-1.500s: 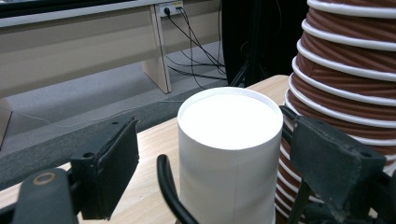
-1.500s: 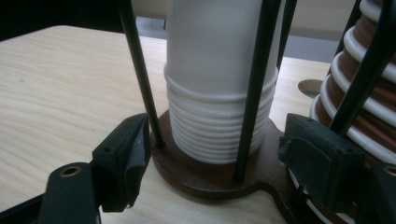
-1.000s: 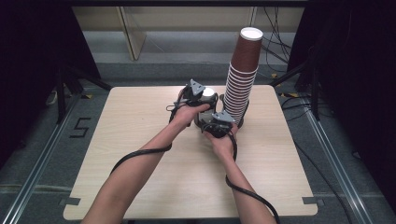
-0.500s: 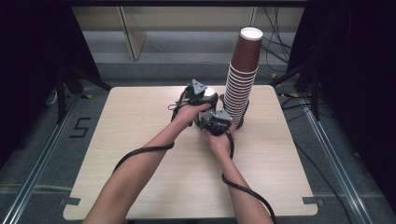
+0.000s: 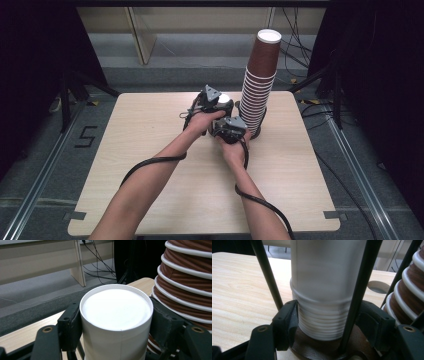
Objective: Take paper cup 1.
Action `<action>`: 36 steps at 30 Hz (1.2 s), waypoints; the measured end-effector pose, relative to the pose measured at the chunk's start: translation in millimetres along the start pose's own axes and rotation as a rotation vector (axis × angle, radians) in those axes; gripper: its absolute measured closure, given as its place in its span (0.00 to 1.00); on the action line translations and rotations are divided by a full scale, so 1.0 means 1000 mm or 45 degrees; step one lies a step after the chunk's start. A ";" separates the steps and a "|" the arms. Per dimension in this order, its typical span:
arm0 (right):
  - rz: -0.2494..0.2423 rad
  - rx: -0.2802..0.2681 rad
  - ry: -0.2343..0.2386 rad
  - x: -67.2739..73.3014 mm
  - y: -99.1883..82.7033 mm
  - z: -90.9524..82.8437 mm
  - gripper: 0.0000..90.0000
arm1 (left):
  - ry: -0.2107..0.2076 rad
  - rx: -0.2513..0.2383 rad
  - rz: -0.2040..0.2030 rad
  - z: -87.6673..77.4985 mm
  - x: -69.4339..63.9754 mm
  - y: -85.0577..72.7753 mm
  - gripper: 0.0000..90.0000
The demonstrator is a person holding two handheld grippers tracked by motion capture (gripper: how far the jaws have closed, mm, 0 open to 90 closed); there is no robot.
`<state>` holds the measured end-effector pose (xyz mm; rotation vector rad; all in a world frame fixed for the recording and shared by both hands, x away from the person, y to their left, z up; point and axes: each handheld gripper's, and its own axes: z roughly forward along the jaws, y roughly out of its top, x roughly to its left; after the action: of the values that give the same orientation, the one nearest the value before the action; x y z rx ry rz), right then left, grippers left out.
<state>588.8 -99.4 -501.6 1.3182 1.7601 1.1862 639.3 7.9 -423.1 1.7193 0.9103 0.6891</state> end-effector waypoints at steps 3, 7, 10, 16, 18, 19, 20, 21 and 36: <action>-0.010 0.001 0.004 -0.001 0.002 0.000 0.40 | 0.001 0.001 0.009 0.000 0.000 0.001 0.37; -0.013 -0.013 -0.003 0.000 0.004 -0.001 0.34 | 0.002 0.004 0.014 0.000 -0.001 0.002 0.37; -0.051 -0.030 -0.007 0.001 0.007 0.002 0.30 | 0.005 0.008 0.017 0.000 -0.002 0.002 0.37; -0.054 -0.030 -0.033 0.005 0.007 0.004 0.29 | -0.003 0.014 0.005 0.000 0.000 0.002 0.37; -0.090 -0.035 -0.044 0.003 0.007 0.004 0.31 | -0.001 0.014 0.016 0.000 -0.001 0.002 0.37; -0.063 -0.053 -0.042 0.004 0.007 0.005 0.31 | -0.001 0.015 0.014 0.000 -0.001 0.002 0.37; -0.048 -0.070 -0.051 0.005 0.006 0.005 0.32 | -0.001 0.016 0.013 0.000 -0.001 0.003 0.37; -0.050 -0.067 -0.049 0.005 0.006 0.005 0.32 | 0.000 0.016 0.011 0.000 -0.001 0.003 0.37; -0.066 -0.061 -0.025 0.002 0.007 0.002 0.34 | 0.005 0.012 0.000 -0.002 -0.002 0.004 0.37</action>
<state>592.9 -96.1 -495.8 1.2450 1.7310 1.1752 637.6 6.2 -418.9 1.7268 0.9177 0.6893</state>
